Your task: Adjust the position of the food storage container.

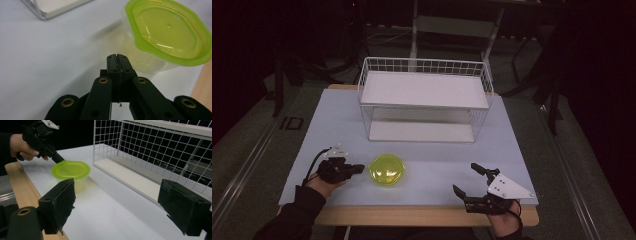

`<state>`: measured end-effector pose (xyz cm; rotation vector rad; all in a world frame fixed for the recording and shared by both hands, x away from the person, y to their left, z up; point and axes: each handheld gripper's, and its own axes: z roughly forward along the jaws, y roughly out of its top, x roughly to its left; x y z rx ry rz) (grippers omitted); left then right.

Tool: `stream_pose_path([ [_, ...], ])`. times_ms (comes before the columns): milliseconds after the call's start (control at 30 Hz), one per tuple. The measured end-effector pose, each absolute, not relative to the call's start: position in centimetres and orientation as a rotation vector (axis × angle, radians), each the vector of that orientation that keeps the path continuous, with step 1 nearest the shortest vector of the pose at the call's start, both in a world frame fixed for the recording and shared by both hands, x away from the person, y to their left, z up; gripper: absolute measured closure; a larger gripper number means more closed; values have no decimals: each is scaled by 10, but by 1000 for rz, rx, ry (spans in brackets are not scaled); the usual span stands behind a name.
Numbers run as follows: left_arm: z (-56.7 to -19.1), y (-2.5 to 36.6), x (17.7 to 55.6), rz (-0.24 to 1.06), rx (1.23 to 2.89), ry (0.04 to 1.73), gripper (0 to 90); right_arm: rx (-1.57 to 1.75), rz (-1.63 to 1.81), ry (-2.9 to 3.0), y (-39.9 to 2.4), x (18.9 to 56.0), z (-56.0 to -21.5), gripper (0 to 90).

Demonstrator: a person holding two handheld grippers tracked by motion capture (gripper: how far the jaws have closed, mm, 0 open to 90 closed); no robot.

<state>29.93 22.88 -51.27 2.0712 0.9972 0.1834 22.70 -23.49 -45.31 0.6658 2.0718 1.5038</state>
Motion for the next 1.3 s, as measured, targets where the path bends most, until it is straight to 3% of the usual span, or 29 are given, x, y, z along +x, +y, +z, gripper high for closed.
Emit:
stream_pose_path([
  [300,-523,206,299,82,2127,948,899,662,1503,2070,-235,227,-453,141],
  [1033,-525,161,297,-1,2162,835,897,664,1505,2070,-236,227,-453,141],
  [1300,-524,170,304,43,2120,924,898,669,1505,2071,-236,228,-453,141],
])
